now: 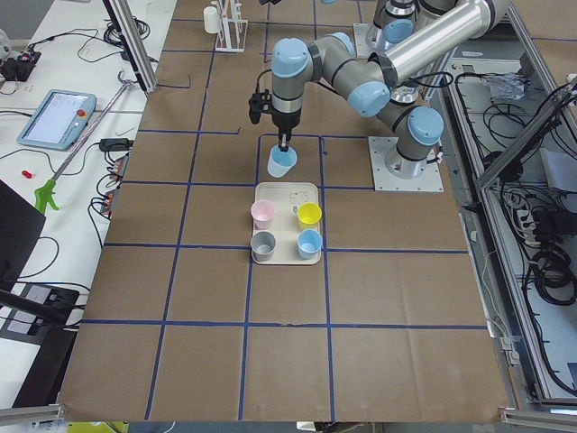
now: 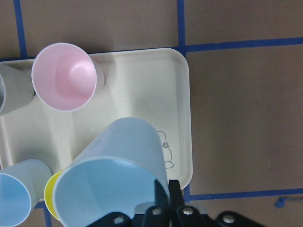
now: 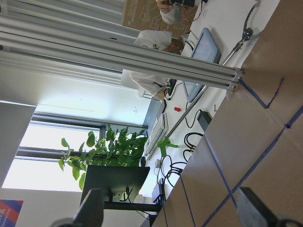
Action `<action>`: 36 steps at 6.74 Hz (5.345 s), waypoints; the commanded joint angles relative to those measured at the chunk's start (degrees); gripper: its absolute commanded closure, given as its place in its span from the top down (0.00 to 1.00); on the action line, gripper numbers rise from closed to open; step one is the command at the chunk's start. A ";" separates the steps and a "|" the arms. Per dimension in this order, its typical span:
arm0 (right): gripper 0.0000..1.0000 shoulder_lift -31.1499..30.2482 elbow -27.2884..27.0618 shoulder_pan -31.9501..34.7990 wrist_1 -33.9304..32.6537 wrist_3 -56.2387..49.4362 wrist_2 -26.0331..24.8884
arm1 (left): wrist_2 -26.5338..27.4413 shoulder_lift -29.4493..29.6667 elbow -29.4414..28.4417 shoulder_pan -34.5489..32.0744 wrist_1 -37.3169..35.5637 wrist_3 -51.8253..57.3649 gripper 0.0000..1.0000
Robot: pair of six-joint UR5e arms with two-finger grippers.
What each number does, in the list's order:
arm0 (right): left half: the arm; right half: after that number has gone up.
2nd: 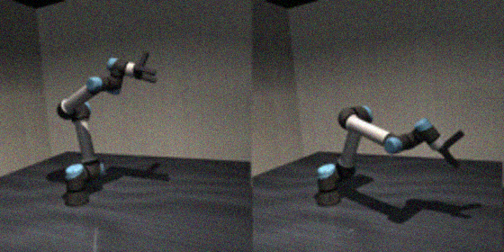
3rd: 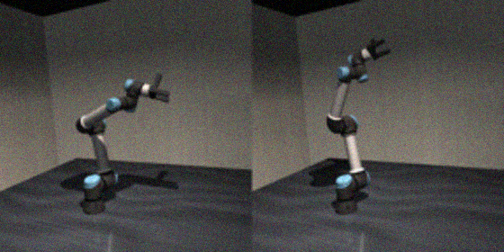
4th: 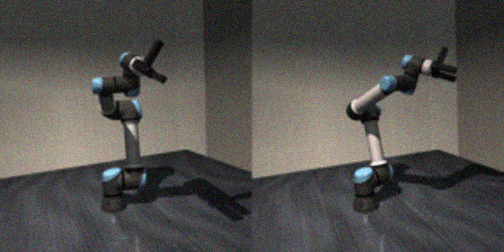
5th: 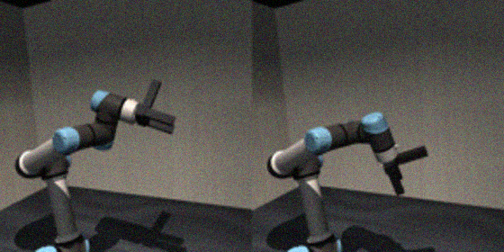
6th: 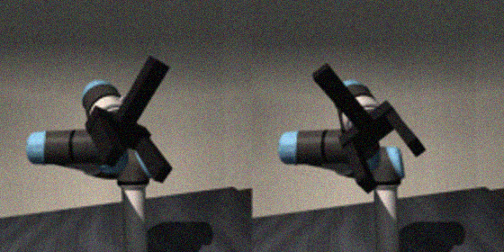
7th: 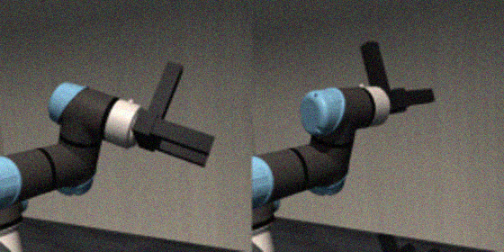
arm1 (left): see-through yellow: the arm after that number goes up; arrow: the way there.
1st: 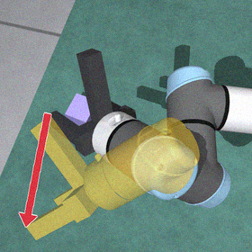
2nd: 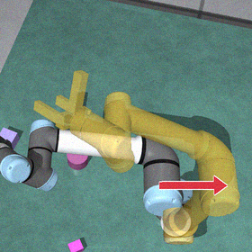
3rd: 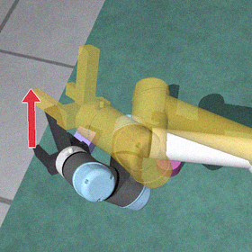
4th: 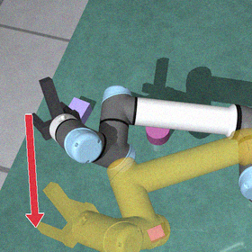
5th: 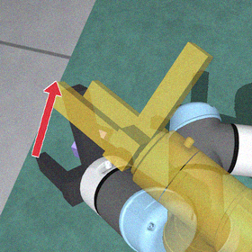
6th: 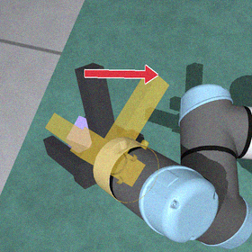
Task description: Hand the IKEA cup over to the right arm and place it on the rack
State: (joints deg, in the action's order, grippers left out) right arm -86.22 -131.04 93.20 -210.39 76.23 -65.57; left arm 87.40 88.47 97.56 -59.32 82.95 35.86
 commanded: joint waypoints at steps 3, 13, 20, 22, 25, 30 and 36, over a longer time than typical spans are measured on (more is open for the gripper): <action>1.00 0.08 -0.88 0.31 -1.70 12.28 -0.96 | -27.18 8.83 -14.61 -10.10 -2.38 -8.15 0.00; 1.00 0.43 -0.62 0.31 -1.70 12.28 -1.05 | -59.27 2.23 26.18 -23.73 -69.29 -10.88 0.00; 0.98 0.35 4.46 9.00 8.47 16.47 -1.14 | -59.19 2.32 26.45 -24.79 -73.02 -14.85 0.01; 0.96 0.87 5.97 10.77 9.99 16.85 -1.23 | -59.10 2.32 26.54 -24.88 -73.02 -14.86 0.01; 0.96 4.46 9.30 10.95 9.99 16.85 -1.05 | -59.10 2.24 26.54 -24.88 -73.02 -15.73 0.01; 0.96 10.62 15.73 11.56 9.99 16.50 -0.79 | -59.10 2.24 26.54 -24.97 -73.02 -15.73 0.01; 0.80 11.69 16.87 11.65 11.31 16.41 -0.44 | -59.10 2.24 26.54 -24.97 -73.10 -15.74 0.02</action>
State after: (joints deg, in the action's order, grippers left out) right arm -74.55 -114.21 104.85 -199.40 92.66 -66.13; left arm 28.30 90.70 124.10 -84.29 9.84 20.06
